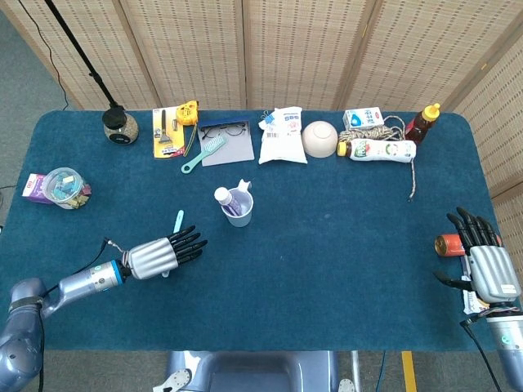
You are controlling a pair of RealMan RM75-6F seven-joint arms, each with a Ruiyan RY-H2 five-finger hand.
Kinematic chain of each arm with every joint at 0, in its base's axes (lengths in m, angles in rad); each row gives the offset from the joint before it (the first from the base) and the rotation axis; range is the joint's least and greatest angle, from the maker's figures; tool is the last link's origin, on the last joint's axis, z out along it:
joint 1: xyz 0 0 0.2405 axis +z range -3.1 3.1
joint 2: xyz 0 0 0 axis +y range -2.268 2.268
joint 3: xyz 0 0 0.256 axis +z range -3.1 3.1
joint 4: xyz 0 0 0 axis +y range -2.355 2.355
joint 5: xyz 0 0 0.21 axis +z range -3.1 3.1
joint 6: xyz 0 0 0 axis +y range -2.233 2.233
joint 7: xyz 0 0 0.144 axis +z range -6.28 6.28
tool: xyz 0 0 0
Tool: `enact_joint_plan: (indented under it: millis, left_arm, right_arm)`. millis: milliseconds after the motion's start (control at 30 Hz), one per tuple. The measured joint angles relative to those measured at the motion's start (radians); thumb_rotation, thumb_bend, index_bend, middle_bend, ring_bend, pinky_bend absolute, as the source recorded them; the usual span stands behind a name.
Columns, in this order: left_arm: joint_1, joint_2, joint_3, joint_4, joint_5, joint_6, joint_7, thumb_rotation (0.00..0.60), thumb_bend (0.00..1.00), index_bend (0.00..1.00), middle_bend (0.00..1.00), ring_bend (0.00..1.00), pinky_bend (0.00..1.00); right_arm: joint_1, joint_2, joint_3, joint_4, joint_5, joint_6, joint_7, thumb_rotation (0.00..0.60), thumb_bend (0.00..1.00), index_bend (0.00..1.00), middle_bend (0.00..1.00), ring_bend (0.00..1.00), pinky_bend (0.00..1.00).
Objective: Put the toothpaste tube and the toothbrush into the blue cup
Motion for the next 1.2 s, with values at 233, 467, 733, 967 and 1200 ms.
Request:
enact_joint_plan:
  millis: [233,467,733,967,1200]
  left_arm:
    - [-0.012,-0.009,0.015,-0.008,-0.001,-0.018,0.014,0.600,0.36,0.18,0.00,0.00,0.00]
    - [0.002,-0.002,0.016,-0.011,-0.016,-0.028,0.004,0.600,0.36,0.24,0.00,0.00,0.00]
    - [0.022,-0.008,0.002,-0.018,-0.048,-0.059,-0.036,0.600,0.43,0.36,0.00,0.00,0.00]
    - [0.022,-0.023,0.000,-0.017,-0.059,-0.066,-0.054,0.600,0.44,0.43,0.00,0.00,0.01]
    - [0.029,-0.028,0.002,-0.011,-0.064,-0.062,-0.052,0.600,0.44,0.48,0.00,0.00,0.01]
  right_arm:
    - [-0.001,0.001,0.000,-0.003,-0.003,0.000,-0.002,0.600,0.00,0.00,0.00,0.00,0.00]
    - [-0.002,0.001,0.000,-0.004,-0.005,0.000,0.000,0.600,0.00,0.00,0.00,0.00,0.00]
    - [0.001,-0.003,-0.001,-0.005,-0.007,-0.008,-0.003,0.600,0.00,0.00,0.00,0.00,0.00]
    - [0.001,-0.003,0.001,-0.003,-0.003,-0.011,-0.001,0.600,0.00,0.00,0.00,0.00,0.00]
    - [0.003,-0.004,-0.002,-0.002,-0.006,-0.018,0.000,0.600,0.00,0.00,0.00,0.00,0.00]
